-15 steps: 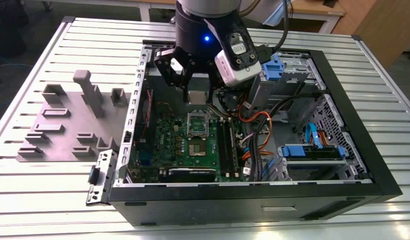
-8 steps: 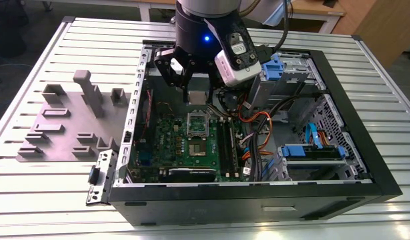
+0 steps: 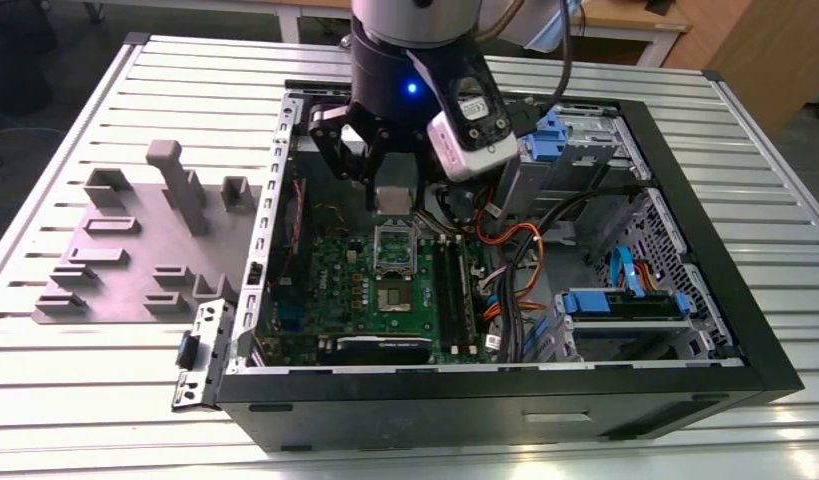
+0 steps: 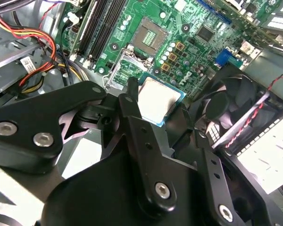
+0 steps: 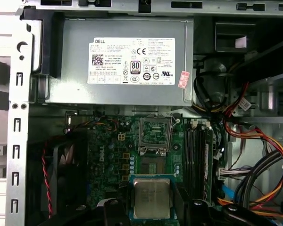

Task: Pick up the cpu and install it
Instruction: 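Place the cpu into insertion slot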

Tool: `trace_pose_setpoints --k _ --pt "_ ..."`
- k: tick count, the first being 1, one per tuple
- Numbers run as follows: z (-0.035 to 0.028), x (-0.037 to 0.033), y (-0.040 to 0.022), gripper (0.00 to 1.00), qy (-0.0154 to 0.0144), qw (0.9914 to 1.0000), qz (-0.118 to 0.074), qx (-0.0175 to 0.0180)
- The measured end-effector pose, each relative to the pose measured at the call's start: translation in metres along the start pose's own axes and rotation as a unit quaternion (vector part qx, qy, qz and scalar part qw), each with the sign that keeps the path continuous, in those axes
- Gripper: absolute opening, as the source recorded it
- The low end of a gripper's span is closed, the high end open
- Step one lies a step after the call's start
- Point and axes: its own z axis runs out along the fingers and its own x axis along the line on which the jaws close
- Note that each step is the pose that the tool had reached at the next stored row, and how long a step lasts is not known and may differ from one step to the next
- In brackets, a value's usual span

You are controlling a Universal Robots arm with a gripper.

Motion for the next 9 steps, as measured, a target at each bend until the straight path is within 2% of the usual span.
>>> trace_pose_setpoints --k 6,9 --pt "0.0102 -0.0043 -0.0003 0.47 0.0 1.0 0.0 0.0" --pt "0.012 -0.0047 -0.0003 0.47 0.0001 1.0 0.0 0.0001"
